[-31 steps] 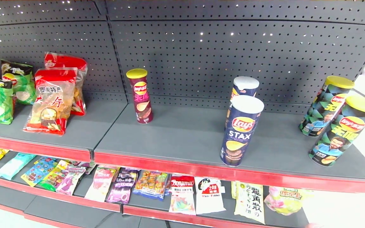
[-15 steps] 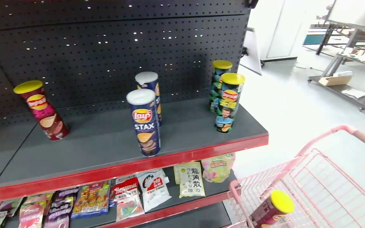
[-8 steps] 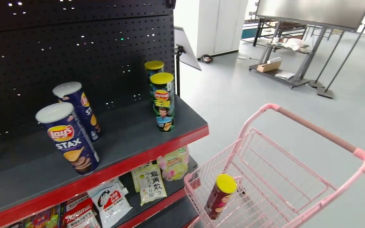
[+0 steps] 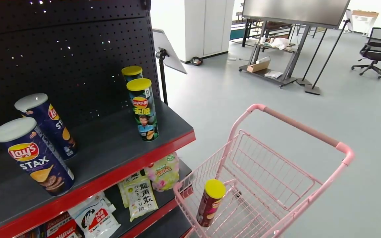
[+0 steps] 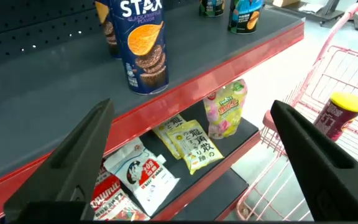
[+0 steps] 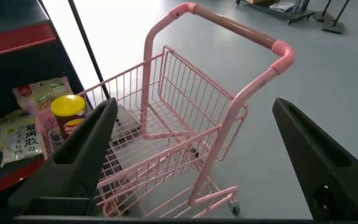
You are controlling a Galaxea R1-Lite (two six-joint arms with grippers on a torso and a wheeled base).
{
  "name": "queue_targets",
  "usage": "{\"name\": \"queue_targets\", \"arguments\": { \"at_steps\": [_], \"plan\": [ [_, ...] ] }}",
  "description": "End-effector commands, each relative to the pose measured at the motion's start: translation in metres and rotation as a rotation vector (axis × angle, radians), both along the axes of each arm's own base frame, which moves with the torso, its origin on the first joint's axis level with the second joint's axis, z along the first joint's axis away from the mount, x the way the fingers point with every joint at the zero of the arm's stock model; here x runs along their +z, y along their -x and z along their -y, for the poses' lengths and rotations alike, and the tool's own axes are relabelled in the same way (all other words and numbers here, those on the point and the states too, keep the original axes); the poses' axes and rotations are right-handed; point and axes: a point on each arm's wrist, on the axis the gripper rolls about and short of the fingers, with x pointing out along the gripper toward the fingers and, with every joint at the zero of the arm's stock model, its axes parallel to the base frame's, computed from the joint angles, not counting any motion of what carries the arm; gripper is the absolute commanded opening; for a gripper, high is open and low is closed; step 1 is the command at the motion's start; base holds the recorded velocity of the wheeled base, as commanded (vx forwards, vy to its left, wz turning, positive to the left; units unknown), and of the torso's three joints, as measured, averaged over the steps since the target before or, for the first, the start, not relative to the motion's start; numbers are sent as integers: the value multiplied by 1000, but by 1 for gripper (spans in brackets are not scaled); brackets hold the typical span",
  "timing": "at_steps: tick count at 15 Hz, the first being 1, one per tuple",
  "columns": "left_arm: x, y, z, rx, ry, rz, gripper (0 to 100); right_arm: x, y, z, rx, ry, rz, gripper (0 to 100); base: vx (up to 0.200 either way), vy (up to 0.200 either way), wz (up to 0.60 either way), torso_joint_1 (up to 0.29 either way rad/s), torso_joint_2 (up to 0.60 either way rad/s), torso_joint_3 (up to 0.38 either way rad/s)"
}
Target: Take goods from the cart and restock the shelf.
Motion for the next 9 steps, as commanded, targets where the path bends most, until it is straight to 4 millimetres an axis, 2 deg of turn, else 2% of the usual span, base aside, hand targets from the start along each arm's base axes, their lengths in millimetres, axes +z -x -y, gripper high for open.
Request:
{"name": "queue_targets", "arguments": {
  "at_steps": [1, 9],
  "plan": [
    [0, 0, 0, -2, 2, 0, 100, 0, 0, 0, 1, 0, -1, 100, 0, 0, 0, 0, 0, 0],
    [0, 0, 0, 0, 5, -2, 100, 0, 0, 0, 2, 2, -1, 100, 0, 0, 0, 0, 0, 0]
  ]
}}
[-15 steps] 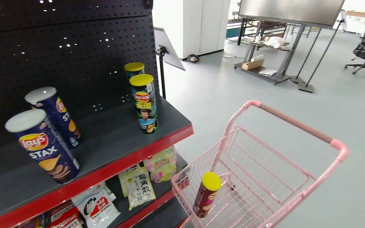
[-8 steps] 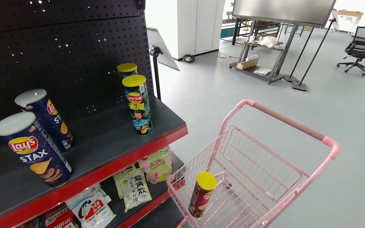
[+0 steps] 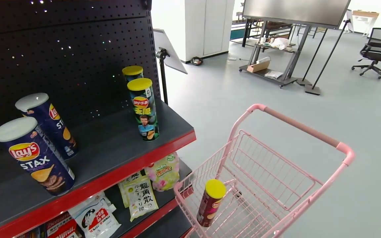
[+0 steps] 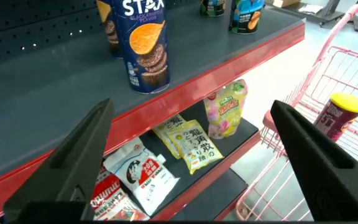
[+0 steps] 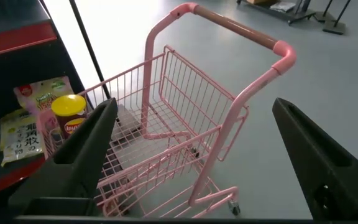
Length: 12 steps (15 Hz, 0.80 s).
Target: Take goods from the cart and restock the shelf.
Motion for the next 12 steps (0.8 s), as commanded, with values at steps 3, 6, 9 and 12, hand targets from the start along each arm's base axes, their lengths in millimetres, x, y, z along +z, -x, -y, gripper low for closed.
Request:
{"name": "queue_targets", "arguments": {
  "at_steps": [3, 6, 9, 12],
  "plan": [
    [0, 0, 0, 1, 0, 0, 100, 0, 0, 0, 1, 0, -1, 100, 0, 0, 0, 0, 0, 0],
    [0, 0, 0, -1, 0, 0, 100, 0, 0, 0, 1, 2, -1, 100, 0, 0, 0, 0, 0, 0],
    [0, 0, 0, 1, 0, 0, 100, 0, 0, 0, 1, 0, -1, 100, 0, 0, 0, 0, 0, 0],
    [0, 0, 0, 1, 0, 0, 100, 1, 0, 0, 4, 7, 2, 100, 0, 0, 0, 0, 0, 0]
  ]
}}
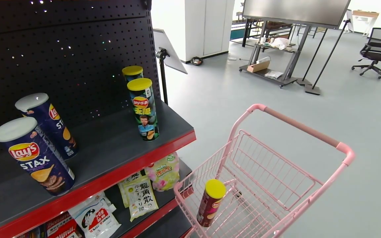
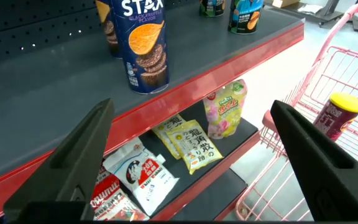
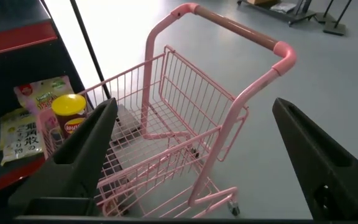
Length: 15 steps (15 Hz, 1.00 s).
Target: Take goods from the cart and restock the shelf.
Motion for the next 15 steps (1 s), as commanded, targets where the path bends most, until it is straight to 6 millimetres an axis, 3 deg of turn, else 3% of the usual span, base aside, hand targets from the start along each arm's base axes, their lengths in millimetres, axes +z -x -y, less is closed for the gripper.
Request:
{"name": "queue_targets", "arguments": {
  "at_steps": [1, 2, 3, 4, 5, 6, 9, 10, 13, 15],
  "plan": [
    [0, 0, 0, 1, 0, 0, 100, 27, 0, -1, 45, -10, 24, 100, 0, 0, 0, 0, 0, 0],
    [0, 0, 0, -1, 0, -1, 100, 94, -19, -1, 57, -98, -17, 100, 0, 0, 0, 0, 0, 0],
    [0, 0, 0, 1, 0, -1, 100, 146, -42, -1, 64, -211, -6, 100, 0, 0, 0, 0, 0, 0],
    [0, 0, 0, 1, -2, 0, 100, 160, -52, -2, 62, -227, -18, 100, 0, 0, 0, 0, 0, 0],
    [0, 0, 0, -4, -2, -1, 100, 159, -79, -2, 44, -144, -116, 100, 0, 0, 0, 0, 0, 0],
    [0, 0, 0, -6, -2, -1, 100, 141, -94, -2, 50, -60, -211, 100, 0, 0, 0, 0, 0, 0],
    [0, 0, 0, -2, 0, -1, 100, 92, -144, -4, 51, -34, -339, 100, 0, 0, 0, 0, 0, 0],
    [0, 0, 0, -4, 1, -1, 100, 84, -155, -3, 27, -21, -369, 100, 0, 0, 0, 0, 0, 0],
    [0, 0, 0, -7, 11, -2, 100, 82, -197, -2, 25, -21, -460, 100, 0, 0, 0, 0, 0, 0],
    [0, 0, 0, -7, 11, -2, 100, 81, -207, -18, 114, 18, -477, 100, 0, 0, 0, 0, 0, 0]
  ]
}}
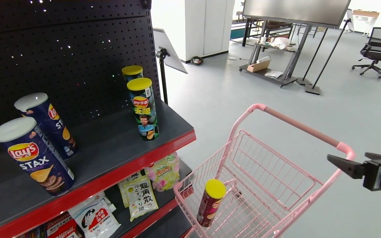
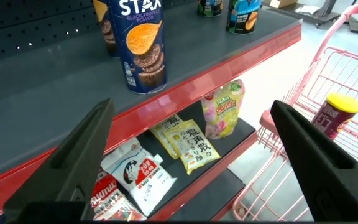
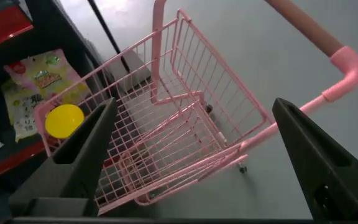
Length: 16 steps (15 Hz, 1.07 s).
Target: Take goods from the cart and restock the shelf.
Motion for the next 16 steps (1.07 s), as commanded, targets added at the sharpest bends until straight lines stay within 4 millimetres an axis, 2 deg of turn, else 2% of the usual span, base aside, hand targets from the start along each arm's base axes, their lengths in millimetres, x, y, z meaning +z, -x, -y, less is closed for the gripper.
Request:
{"name": "queue_targets", "arguments": {
  "at_steps": [1, 5, 10, 16],
  "plan": [
    [0, 0, 0, 1, 0, -1, 100, -16, -31, -14, 78, 16, -111, 100, 0, 0, 0, 0, 0, 0],
    [0, 0, 0, 1, -5, 1, 100, -33, -59, -39, 167, 35, -197, 100, 0, 0, 0, 0, 0, 0],
    [0, 0, 0, 1, -5, -1, 100, -42, -67, -56, 223, 43, -236, 100, 0, 0, 0, -15, 26, 21],
    [0, 0, 0, 1, -5, -1, 100, -54, -71, -74, 292, 57, -270, 100, 0, 0, 0, -138, 338, 189]
  ]
}}
